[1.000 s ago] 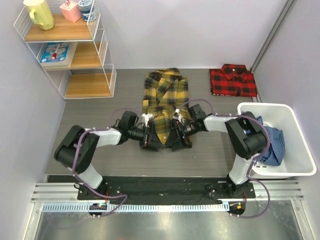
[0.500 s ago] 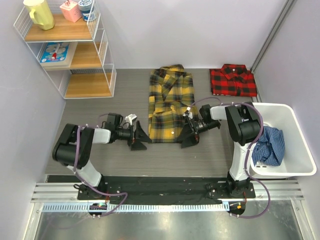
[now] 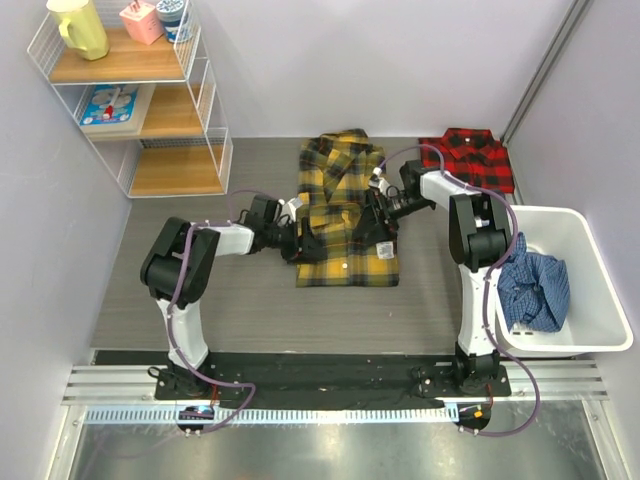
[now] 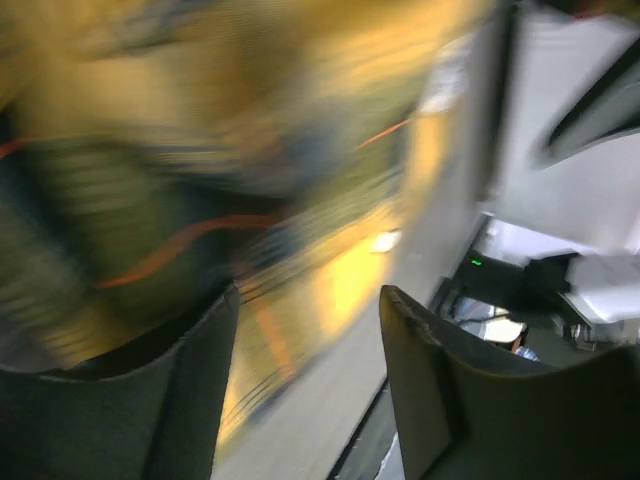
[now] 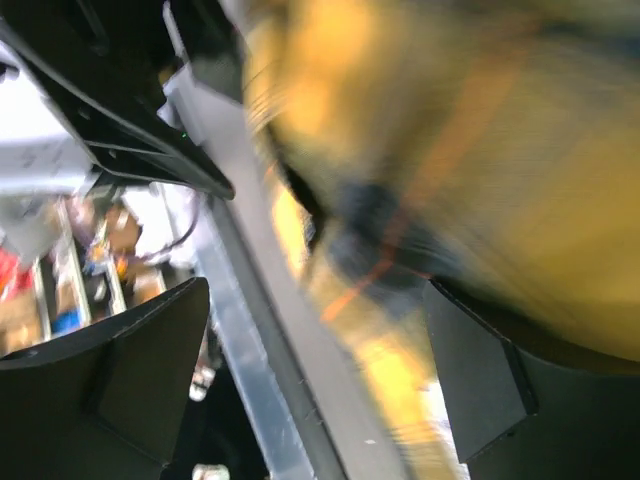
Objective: Fold and stack the long sleeve shirts
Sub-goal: Fold the shirt
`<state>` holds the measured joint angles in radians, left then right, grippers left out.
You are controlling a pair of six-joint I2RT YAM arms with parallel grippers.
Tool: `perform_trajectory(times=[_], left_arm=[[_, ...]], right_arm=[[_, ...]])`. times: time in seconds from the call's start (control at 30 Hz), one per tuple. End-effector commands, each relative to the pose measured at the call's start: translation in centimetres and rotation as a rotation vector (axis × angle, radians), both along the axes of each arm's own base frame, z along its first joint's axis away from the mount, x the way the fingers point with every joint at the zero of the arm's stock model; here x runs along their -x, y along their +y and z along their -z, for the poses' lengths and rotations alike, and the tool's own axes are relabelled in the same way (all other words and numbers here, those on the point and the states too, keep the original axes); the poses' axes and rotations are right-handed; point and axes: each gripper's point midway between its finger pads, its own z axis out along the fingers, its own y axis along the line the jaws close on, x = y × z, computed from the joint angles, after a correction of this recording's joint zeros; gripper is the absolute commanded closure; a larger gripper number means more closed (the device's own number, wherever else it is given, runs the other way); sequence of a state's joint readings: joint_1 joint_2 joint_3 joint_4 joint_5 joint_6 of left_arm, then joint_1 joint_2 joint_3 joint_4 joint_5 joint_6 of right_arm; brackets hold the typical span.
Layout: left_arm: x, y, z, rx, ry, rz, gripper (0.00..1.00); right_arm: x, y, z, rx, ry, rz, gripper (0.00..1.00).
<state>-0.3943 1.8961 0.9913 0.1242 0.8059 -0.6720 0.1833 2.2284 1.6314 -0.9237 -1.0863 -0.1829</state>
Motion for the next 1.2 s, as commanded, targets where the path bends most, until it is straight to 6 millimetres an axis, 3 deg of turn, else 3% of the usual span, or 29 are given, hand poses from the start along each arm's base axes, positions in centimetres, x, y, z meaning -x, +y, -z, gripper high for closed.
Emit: perform_trajectory(times=[0.0, 0.07, 0.1, 0.13, 0.2, 0.27, 0.33, 0.37, 0.4, 0.47, 0.5, 0.53, 0.57, 0.63, 0.67, 0.73, 0.77, 0.8, 0.87, 0.9, 1.03, 1.1, 1.17], left_arm=[[2.4, 4.6, 6.1, -0.230, 0.154, -0.060, 0.45], [3.4, 5.8, 6.0, -0.213, 0.176, -0.062, 0.48], [4.2, 6.2, 5.9, -0.208, 0.178, -0.044, 0.49], [5.1, 6.3, 5.2, -0.193, 0.186, -0.016, 0.49], [4.8, 6.0, 1.4, -0.135, 0.019, 0.059, 0.40], [5.3, 5.7, -1.4, -0.124, -0.118, 0.117, 0.35], [5.1, 5.8, -5.2, -0.191, -0.396, 0.223, 0.30], [6.5, 6.2, -4.5, -0.315, -0.429, 0.277, 0.29], [6.6, 6.5, -5.7, -0.374, -0.559, 0.324, 0.29], [7.2, 7.2, -4.3, -0.582, -0.781, 0.466, 0.29], [7.1, 7.0, -5.4, -0.610, -0.899, 0.485, 0.28], [7.6, 7.5, -4.0, -0.662, -0.969, 0.554, 0.28], [7.3, 6.5, -4.7, -0.690, -1.076, 0.564, 0.28], [7.7, 6.0, -4.4, -0.731, -1.182, 0.638, 0.28], [8.9, 5.4, -3.3, -0.733, -1.212, 0.701, 0.30], [8.6, 4.3, -3.1, -0.767, -1.325, 0.737, 0.31], [9.5, 4.1, -2.0, -0.786, -1.358, 0.789, 0.34], [9.2, 3.3, -2.3, -0.793, -1.411, 0.777, 0.35], [10.1, 2.5, -0.9, -0.808, -1.463, 0.852, 0.39], [9.9, 2.3, -0.5, -0.823, -1.502, 0.838, 0.40], [10.3, 1.1, 1.4, -0.877, -1.590, 0.888, 0.44], [10.2, 1.3, 3.2, -0.923, -1.584, 0.932, 0.46], [9.8, 0.9, 3.6, -0.955, -1.611, 0.914, 0.49]], right_arm=[[-5.4, -0.8, 0.9, 0.134, -0.159, 0.139, 0.15], [-5.0, -0.3, 2.2, 0.158, -0.149, 0.141, 0.23], [-3.5, -0.1, 3.7, 0.179, -0.117, 0.126, 0.25], [-3.4, 0.1, 3.7, 0.187, -0.144, 0.134, 0.27], [-1.3, 0.1, 4.7, 0.194, -0.099, 0.134, 0.29], [-0.4, 0.8, 3.5, 0.163, -0.101, 0.135, 0.32], [0.2, 1.0, 2.6, 0.154, -0.120, 0.128, 0.33], [-0.1, 1.1, 1.0, 0.148, -0.174, 0.130, 0.33], [-1.1, 1.1, -0.3, 0.141, -0.227, 0.133, 0.33], [-2.2, 1.2, -2.9, 0.123, -0.307, 0.130, 0.34], [-3.2, 1.6, -4.8, 0.102, -0.365, 0.129, 0.36], [-3.4, 2.1, -5.8, 0.081, -0.393, 0.121, 0.37], [-3.8, 2.5, -7.0, 0.069, -0.440, 0.120, 0.42], [-4.1, 3.4, -7.7, 0.047, -0.492, 0.098, 0.50], [-3.6, 4.4, -7.6, 0.044, -0.497, 0.072, 0.53], [-3.4, 5.5, -6.6, 0.029, -0.482, 0.035, 0.62], [-2.9, 6.6, -6.2, 0.023, -0.481, 0.005, 0.63], [-2.9, 7.0, -4.8, 0.028, -0.467, -0.007, 0.63], [-3.0, 7.8, -3.6, 0.030, -0.456, -0.024, 0.68], [-3.1, 8.1, -1.8, 0.043, -0.432, -0.033, 0.69], [-3.9, 8.2, 2.1, 0.087, -0.441, -0.065, 0.70], [-4.0, 8.1, 3.2, 0.101, -0.435, -0.070, 0.71], [-3.7, 7.9, 4.6, 0.120, -0.421, -0.079, 0.72]])
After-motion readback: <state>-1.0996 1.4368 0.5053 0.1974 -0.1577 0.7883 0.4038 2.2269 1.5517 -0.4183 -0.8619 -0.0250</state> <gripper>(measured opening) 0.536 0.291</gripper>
